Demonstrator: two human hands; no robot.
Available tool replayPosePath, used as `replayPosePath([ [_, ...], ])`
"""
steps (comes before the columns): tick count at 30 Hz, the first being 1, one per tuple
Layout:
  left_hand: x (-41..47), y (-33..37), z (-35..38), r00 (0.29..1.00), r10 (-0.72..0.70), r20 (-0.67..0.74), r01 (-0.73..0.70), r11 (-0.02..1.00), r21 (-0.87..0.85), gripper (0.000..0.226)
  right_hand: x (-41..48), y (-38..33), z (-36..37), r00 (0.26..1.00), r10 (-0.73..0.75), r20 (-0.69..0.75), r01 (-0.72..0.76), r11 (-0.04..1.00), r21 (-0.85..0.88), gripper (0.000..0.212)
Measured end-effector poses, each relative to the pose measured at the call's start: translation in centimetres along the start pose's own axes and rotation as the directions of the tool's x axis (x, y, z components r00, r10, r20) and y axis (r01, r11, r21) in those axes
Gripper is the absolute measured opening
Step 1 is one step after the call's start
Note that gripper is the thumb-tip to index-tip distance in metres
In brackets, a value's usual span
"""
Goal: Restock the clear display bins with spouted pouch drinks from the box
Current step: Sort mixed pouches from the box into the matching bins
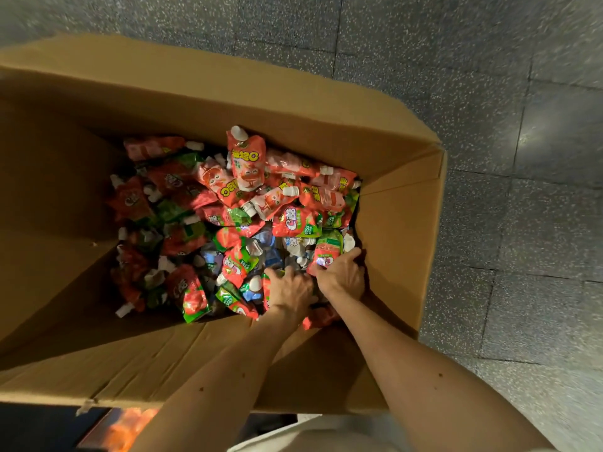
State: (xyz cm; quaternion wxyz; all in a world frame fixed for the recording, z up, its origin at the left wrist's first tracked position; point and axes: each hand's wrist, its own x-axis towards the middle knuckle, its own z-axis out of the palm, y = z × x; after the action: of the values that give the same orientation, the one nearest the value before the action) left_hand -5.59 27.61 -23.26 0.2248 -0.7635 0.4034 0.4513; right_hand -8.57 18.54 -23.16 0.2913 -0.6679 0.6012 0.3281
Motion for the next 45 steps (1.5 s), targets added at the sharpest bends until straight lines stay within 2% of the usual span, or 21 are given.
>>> replayPosePath([
  [3, -0.4, -1.4, -1.0, 0.999, 0.041, -0.018, -0.041, 0.999, -0.018, 0.049, -0.4, 0.3, 0.7, 0.997, -0.059, -0.042, 0.057, 0.998, -0.036, 0.079],
  [8, -1.7, -4.2, -1.4, 0.997, 0.078, -0.006, -0.078, 0.994, -0.076, 0.054, 0.1, 0.3, -0.9, 0.999, -0.045, 0.03, 0.039, 0.986, 0.161, 0.067],
  [11, -2.5, -5.6, -1.3, 0.993, 0.115, -0.037, -0.119, 0.983, -0.137, 0.062, 0.4, 0.7, -1.7, 0.998, -0.043, 0.035, 0.037, 0.987, 0.157, 0.07],
  [14, -3.3, -7.4, -1.1, 0.988, 0.141, -0.065, -0.151, 0.968, -0.203, 0.06, 0.4, 1.1, -1.4, 0.998, -0.046, 0.032, 0.042, 0.99, 0.134, 0.069],
  [18, -4.0, -10.0, -0.6, 0.985, 0.163, -0.051, -0.17, 0.951, -0.258, 0.085, -0.4, 1.5, -0.6, 0.998, -0.027, 0.052, 0.019, 0.99, 0.14, 0.068],
  [20, -4.7, -11.0, -0.6, 0.987, 0.158, -0.027, -0.159, 0.937, -0.312, 0.09, -1.0, 1.7, -0.1, 0.996, -0.046, 0.071, 0.038, 0.992, 0.118, 0.071],
  [25, -6.5, -11.1, 0.9, 0.968, 0.207, 0.138, -0.167, 0.952, -0.255, 0.087, -1.8, 1.8, -0.1, 0.995, -0.094, 0.041, 0.089, 0.99, 0.107, 0.064],
  [29, -6.3, -10.2, 1.1, 0.981, 0.188, 0.037, -0.177, 0.962, -0.207, 0.071, -2.7, 2.0, -0.5, 0.989, -0.114, 0.091, 0.108, 0.992, 0.068, 0.072],
  [31, -6.8, -10.3, 0.7, 0.986, 0.164, -0.038, -0.169, 0.969, -0.181, 0.066, -3.3, 2.0, -0.9, 0.983, -0.133, 0.126, 0.12, 0.987, 0.106, 0.073],
  [33, -8.0, -11.2, 0.0, 0.99, 0.129, -0.063, -0.142, 0.945, -0.295, 0.072, -4.1, 2.2, -1.9, 0.979, -0.149, 0.138, 0.129, 0.981, 0.148, 0.065],
  [35, -9.7, -13.0, -0.8, 0.996, 0.04, -0.081, -0.078, 0.834, -0.546, 0.074, -5.2, 2.5, -3.2, 0.973, -0.164, 0.162, 0.123, 0.965, 0.233, 0.054],
  [36, -10.6, -13.8, -1.2, 0.996, -0.001, -0.085, -0.058, 0.726, -0.685, 0.069, -6.1, 2.6, -3.9, 0.965, -0.182, 0.187, 0.118, 0.944, 0.307, 0.053],
  [38, -12.6, -15.4, -1.8, 0.995, -0.041, -0.087, -0.063, 0.403, -0.913, 0.053, -8.0, 2.7, -5.4, 0.941, -0.242, 0.237, 0.114, 0.885, 0.452, 0.055],
  [39, -13.6, -16.0, -2.1, 0.994, -0.05, -0.093, -0.078, 0.242, -0.967, 0.047, -9.2, 2.7, -6.2, 0.93, -0.27, 0.251, 0.114, 0.858, 0.502, 0.056],
  [40, -14.7, -16.3, -2.7, 0.993, -0.05, -0.109, -0.103, 0.11, -0.989, 0.045, -10.6, 2.6, -7.1, 0.917, -0.301, 0.261, 0.12, 0.833, 0.541, 0.057],
  [42, -17.2, -16.7, -4.2, 0.987, -0.035, -0.157, -0.159, -0.075, -0.984, 0.042, -13.5, 2.1, -8.8, 0.901, -0.363, 0.237, 0.16, 0.787, 0.596, 0.056],
  [45, -20.5, -16.9, -6.8, 0.968, -0.042, -0.248, -0.25, -0.243, -0.937, 0.046, -17.8, 0.8, -11.6, 0.871, -0.466, 0.156, 0.278, 0.728, 0.627, 0.045],
])
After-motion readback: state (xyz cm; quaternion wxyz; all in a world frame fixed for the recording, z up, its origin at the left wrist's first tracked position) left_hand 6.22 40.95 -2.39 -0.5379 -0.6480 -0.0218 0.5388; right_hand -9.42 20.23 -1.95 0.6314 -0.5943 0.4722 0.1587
